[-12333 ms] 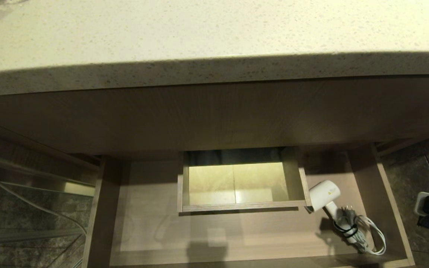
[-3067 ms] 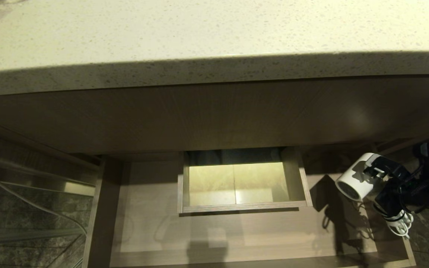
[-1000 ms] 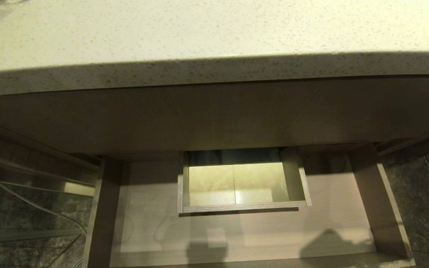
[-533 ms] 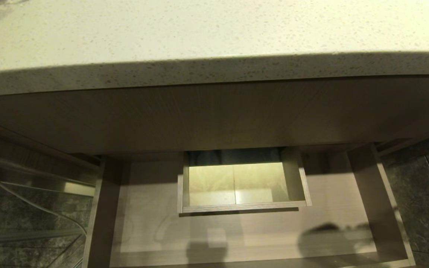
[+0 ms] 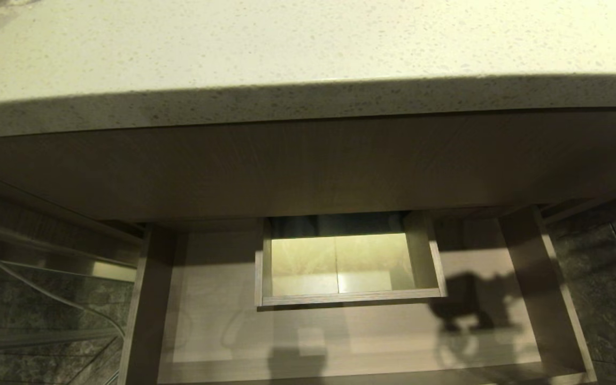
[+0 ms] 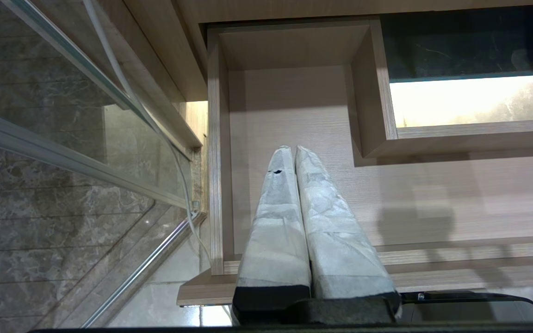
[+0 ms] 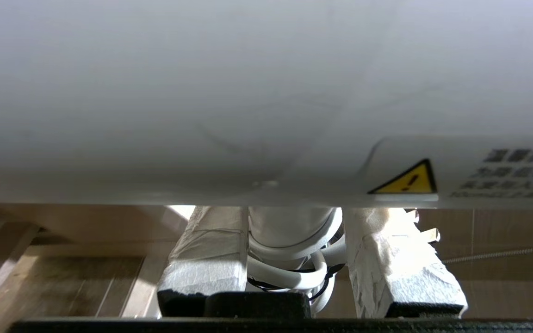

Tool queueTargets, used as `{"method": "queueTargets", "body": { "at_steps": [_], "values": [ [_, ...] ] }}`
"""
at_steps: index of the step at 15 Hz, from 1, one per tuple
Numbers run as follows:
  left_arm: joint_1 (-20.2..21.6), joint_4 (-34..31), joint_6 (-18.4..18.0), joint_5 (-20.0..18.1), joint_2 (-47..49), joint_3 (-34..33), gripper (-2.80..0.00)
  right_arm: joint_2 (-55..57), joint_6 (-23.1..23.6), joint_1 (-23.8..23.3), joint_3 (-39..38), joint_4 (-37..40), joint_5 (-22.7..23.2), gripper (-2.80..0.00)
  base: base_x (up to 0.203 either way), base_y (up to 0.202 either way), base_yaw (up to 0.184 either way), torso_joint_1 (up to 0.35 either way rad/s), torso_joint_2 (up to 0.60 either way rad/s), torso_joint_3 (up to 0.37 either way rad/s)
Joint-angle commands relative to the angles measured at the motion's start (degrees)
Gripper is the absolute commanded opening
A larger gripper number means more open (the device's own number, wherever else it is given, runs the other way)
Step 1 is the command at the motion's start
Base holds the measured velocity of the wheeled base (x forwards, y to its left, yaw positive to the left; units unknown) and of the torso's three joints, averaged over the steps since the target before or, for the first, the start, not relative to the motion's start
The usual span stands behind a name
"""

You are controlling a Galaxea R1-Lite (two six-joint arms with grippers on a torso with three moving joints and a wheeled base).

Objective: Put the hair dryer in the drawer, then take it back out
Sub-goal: Place it on the countertop

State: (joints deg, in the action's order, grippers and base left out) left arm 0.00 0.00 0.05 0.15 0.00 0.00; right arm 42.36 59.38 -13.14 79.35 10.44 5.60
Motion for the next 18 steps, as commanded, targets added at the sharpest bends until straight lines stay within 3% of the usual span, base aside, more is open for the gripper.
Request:
{"method": "queueTargets", "body": {
  "at_steps": [1, 8, 18],
  "values": [
    [0.0, 0.0, 0.0, 0.0, 0.0, 0.0, -2.8, 7.5, 0.9, 0.0, 5.0, -0.1, 0.2, -2.8, 0.0, 0.0, 0.0, 0.0, 0.0, 0.0],
    [0.0, 0.0, 0.0, 0.0, 0.0, 0.0, -2.8, 15.6, 5.4, 0.0, 8.6, -0.4, 0.2, -2.8, 0.0, 0.0, 0.0, 0.0, 0.0, 0.0],
    [0.0, 0.0, 0.0, 0.0, 0.0, 0.0, -2.8, 25.9, 6.7, -0.4, 11.6, -0.3, -0.4, -2.8, 0.0, 0.0, 0.0, 0.0, 0.0, 0.0]
  ]
}}
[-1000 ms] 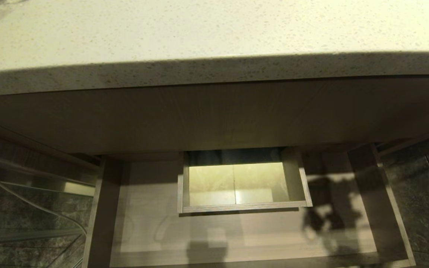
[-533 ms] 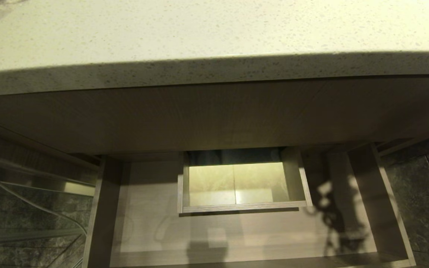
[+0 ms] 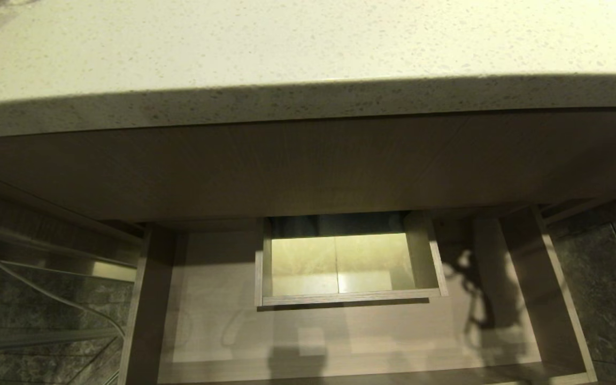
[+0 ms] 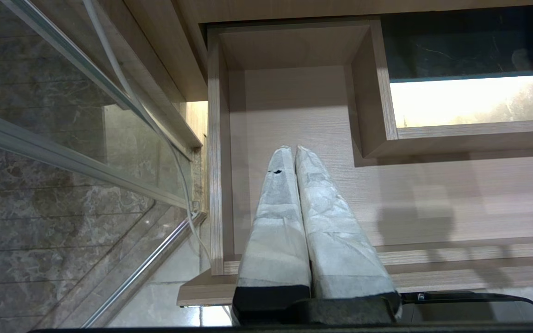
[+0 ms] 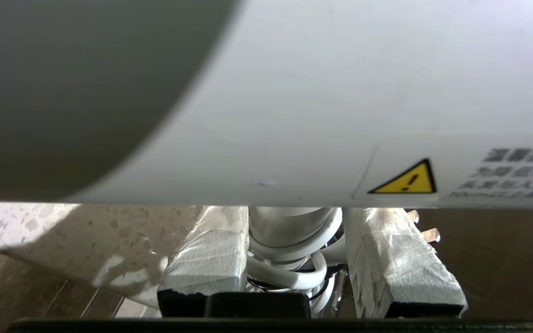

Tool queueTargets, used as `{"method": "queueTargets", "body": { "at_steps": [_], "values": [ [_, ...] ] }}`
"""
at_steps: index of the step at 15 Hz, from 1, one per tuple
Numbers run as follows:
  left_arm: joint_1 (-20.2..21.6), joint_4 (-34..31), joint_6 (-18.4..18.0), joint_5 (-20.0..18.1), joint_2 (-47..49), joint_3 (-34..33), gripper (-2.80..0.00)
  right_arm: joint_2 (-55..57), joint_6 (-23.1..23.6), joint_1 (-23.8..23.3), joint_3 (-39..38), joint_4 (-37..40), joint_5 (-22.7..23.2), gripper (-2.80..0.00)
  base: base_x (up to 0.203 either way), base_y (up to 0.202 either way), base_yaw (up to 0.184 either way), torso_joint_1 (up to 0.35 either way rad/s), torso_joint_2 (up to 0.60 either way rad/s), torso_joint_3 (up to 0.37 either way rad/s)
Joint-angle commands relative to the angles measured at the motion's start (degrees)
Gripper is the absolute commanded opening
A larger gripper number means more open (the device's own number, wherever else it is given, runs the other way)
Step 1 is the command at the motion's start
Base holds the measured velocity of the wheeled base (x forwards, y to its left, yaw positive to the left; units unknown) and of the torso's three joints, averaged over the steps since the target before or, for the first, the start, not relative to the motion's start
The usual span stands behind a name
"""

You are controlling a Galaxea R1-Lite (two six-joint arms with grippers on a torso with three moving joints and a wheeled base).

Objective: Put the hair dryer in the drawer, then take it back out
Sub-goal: Place it on the countertop

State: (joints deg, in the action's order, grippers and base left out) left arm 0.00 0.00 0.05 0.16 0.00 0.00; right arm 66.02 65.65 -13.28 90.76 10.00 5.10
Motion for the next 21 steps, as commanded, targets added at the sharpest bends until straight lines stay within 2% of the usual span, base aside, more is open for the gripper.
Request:
{"method": "queueTargets", "body": {
  "at_steps": [1, 11, 12, 21],
  "values": [
    [0.0, 0.0, 0.0, 0.0, 0.0, 0.0, -2.8, 2.9, 0.4, -0.4, 0.1, 0.0, 0.1, -2.8, 0.0, 0.0, 0.0, 0.0, 0.0, 0.0],
    [0.0, 0.0, 0.0, 0.0, 0.0, 0.0, -2.8, 5.0, 0.4, -0.3, -0.3, 0.0, 0.2, -2.8, 0.0, 0.0, 0.0, 0.0, 0.0, 0.0],
    [0.0, 0.0, 0.0, 0.0, 0.0, 0.0, -2.8, 5.0, 0.4, -0.3, -0.4, 0.0, 0.3, 0.0, 0.0, 0.0, 0.0, 0.0, 0.0, 0.0],
    [0.0, 0.0, 0.0, 0.0, 0.0, 0.0, -2.8, 4.5, 0.3, -0.3, 0.1, -0.1, 0.4, 0.0, 0.0, 0.0, 0.0, 0.0, 0.0, 0.0]
  ]
}}
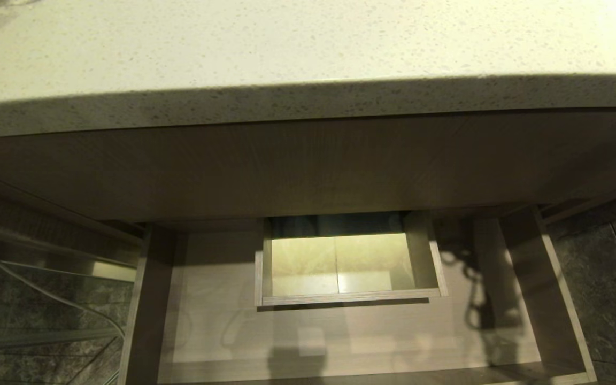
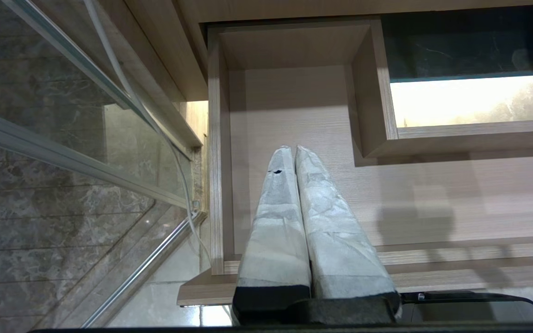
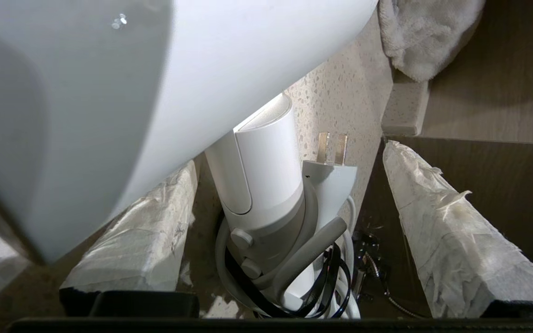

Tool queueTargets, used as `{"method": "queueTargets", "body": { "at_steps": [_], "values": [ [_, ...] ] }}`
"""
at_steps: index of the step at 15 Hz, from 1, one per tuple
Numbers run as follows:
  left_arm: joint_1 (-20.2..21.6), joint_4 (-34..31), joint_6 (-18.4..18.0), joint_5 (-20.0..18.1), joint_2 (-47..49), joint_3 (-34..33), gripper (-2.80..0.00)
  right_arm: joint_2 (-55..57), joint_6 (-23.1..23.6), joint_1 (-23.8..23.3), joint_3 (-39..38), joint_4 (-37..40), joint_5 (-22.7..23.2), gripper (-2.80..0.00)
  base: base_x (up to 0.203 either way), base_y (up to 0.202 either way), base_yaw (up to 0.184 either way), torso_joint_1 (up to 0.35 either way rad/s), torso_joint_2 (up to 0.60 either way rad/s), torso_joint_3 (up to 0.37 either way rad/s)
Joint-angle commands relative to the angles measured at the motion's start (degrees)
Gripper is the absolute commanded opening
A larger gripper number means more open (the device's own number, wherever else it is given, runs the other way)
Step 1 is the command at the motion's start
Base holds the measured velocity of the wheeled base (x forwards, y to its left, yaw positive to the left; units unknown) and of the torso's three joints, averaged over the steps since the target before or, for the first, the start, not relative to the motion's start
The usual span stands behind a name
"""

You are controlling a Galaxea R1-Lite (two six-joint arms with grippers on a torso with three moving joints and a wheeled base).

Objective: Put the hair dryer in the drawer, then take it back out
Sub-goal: Place it on the countertop

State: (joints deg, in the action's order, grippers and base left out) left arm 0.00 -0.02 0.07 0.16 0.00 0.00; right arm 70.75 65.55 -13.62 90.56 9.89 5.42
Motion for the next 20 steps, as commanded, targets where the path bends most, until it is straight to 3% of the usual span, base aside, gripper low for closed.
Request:
{"method": "queueTargets", "body": {
  "at_steps": [1, 2, 3, 15, 16, 17, 20],
  "values": [
    [0.0, 0.0, -0.1, 0.0, 0.0, 0.0, -2.8, -0.6, 0.4, 0.0, 0.3, 0.0, 0.1, 0.0, 0.0, 0.0, 0.0, 0.0, 0.0, 0.0],
    [0.0, 0.0, 0.0, 0.0, 0.0, 0.0, -2.8, -1.1, 0.5, 0.0, 0.6, 0.0, 0.5, 0.0, 0.0, 0.0, 0.0, 0.0, 0.0, 0.0],
    [0.0, 0.0, 0.0, 0.0, 0.0, 0.0, -2.8, -2.2, 0.5, 0.0, 0.3, 0.1, 0.6, -2.8, 0.0, 0.0, 0.0, 0.0, 0.0, 0.0],
    [0.0, 0.0, 0.0, 0.0, 0.0, 0.0, -2.8, -29.1, 0.3, 0.0, -15.6, 2.2, -0.6, -2.8, 0.0, 0.0, 0.0, 0.0, 0.0, 0.0],
    [0.0, 0.0, 0.0, 0.0, 0.0, 0.0, -2.8, -31.5, 0.4, -0.1, -16.6, 4.8, -2.1, -2.8, 0.0, 0.0, 0.0, 0.0, 0.0, 0.0],
    [0.0, 0.0, 0.0, 0.0, 0.0, 0.0, -2.8, -33.4, 0.5, -0.1, -17.7, 10.2, -6.7, -2.8, 0.0, 0.0, 0.0, 0.0, 0.0, 0.0],
    [0.0, 0.0, 0.0, 0.0, 0.0, 0.0, -2.8, -36.1, 1.2, -0.4, -18.2, 32.4, -19.8, -2.8, 0.0, 0.0, 0.0, 0.0, 0.0, 0.0]
  ]
}}
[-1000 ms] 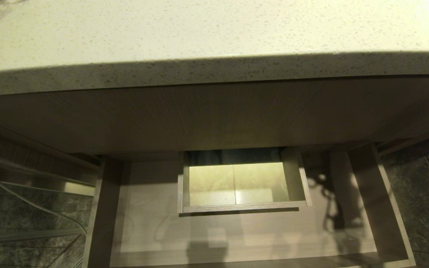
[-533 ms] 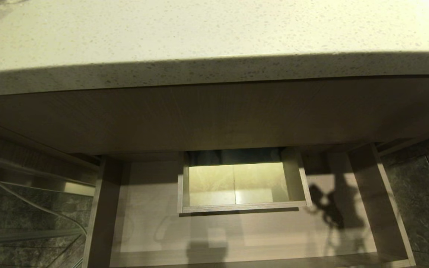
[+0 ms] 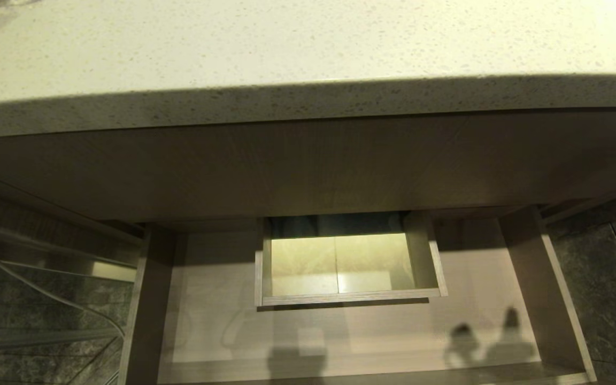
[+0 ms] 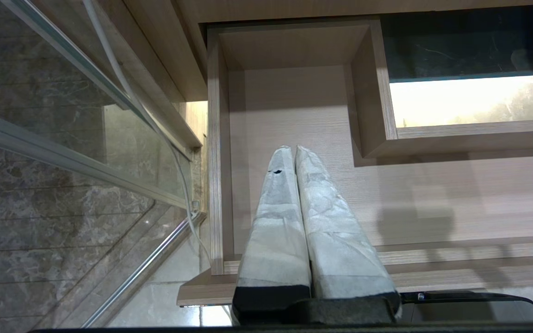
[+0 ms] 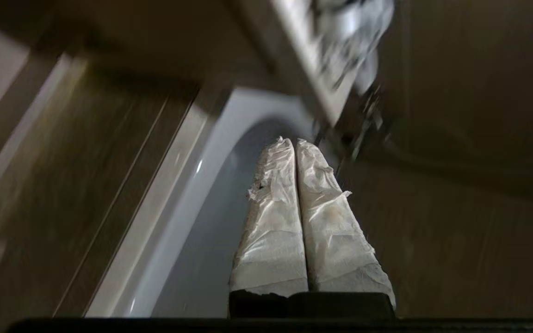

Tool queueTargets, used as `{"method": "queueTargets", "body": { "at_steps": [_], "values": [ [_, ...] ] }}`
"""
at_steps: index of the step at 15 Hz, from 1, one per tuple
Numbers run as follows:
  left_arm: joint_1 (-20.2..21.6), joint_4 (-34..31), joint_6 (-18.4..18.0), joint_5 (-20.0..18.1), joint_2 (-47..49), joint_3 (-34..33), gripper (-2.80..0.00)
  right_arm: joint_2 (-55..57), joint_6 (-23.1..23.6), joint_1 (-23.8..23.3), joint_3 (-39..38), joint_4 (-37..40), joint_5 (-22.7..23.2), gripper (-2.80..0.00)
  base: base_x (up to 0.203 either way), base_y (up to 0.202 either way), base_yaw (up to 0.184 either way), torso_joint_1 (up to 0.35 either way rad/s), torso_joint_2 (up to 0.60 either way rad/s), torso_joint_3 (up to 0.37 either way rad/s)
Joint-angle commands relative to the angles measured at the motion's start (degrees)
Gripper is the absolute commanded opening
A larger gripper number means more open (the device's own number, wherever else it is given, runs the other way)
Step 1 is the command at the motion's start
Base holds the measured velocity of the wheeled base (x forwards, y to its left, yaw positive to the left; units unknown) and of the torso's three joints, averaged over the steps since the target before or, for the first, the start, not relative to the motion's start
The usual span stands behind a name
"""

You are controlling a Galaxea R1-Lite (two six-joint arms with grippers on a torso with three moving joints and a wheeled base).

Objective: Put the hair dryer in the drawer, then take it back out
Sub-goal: Place it on the countertop, then close the drawer

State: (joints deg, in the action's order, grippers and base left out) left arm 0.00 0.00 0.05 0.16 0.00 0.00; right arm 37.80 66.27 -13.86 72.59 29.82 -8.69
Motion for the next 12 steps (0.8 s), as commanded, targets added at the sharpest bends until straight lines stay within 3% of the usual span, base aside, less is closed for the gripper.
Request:
{"method": "queueTargets", "body": {
  "at_steps": [1, 3, 5, 8, 12],
  "values": [
    [0.0, 0.0, 0.0, 0.0, 0.0, 0.0, -2.8, -3.4, 0.3, -0.4, -0.3, 19.5, -9.3, -2.8, 0.0, 0.0, 0.0, 0.0, 0.0, 0.0],
    [0.0, 0.0, 0.0, 0.0, 0.0, 0.0, -2.8, -1.9, -3.9, -0.8, -1.7, 30.5, -15.9, -2.8, 0.0, 0.0, 0.0, 0.0, 0.0, 0.0],
    [0.0, 0.0, 0.0, 0.0, 0.0, 0.0, -2.8, 3.1, -11.4, -0.9, -2.8, 40.2, -18.0, -2.8, 0.0, 0.0, 0.0, 0.0, 0.0, 0.0],
    [0.0, 0.0, 0.0, 0.0, 0.0, 0.0, -2.8, 15.1, -21.1, 0.1, -2.2, 51.5, -18.0, -2.8, 0.0, 0.0, 0.0, 0.0, 0.0, 0.0],
    [0.0, 0.0, 0.0, 0.0, 0.0, 0.0, -2.8, 30.2, -30.3, 2.6, -2.3, 53.8, -11.6, -2.8, 0.0, 0.0, 0.0, 0.0, 0.0, 0.0]
  ]
}}
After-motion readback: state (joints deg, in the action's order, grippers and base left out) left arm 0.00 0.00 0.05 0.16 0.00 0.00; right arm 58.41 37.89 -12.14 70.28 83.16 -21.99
